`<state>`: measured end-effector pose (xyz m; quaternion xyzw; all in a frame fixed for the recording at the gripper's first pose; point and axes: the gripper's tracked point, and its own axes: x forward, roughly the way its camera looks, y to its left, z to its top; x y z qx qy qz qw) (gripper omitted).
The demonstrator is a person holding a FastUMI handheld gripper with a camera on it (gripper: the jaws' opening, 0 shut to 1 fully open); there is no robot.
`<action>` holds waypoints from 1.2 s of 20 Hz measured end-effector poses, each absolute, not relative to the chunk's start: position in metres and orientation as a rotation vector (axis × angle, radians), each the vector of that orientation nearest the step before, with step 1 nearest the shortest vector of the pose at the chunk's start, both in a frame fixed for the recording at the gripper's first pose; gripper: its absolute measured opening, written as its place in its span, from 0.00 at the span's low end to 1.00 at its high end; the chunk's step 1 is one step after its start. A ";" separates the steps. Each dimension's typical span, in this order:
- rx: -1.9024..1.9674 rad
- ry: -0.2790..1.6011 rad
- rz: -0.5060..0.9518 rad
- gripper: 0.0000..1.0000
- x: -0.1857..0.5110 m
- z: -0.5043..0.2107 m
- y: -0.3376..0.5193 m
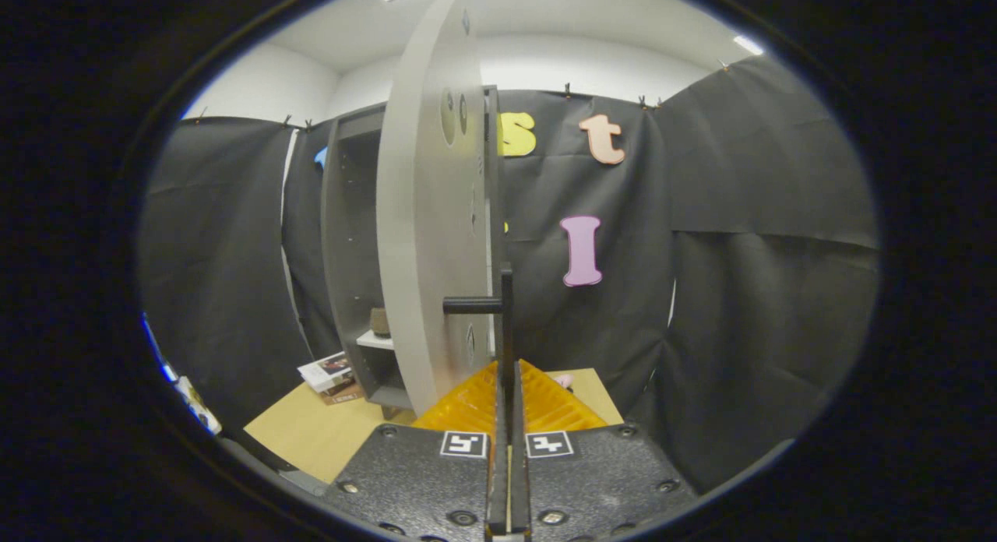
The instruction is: Open the shoe cabinet door, grab the shoes and put them into the shoe cabinet, then close the shoe cabinet door.
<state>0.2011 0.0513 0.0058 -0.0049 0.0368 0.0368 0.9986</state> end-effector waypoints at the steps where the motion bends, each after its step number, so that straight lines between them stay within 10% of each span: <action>1: -0.018 0.081 0.063 0.07 0.198 0.003 0.047; 10: 0.037 0.114 -0.050 0.90 0.140 -0.025 0.019; 24: 0.000 0.309 0.072 1.00 0.116 -0.173 0.159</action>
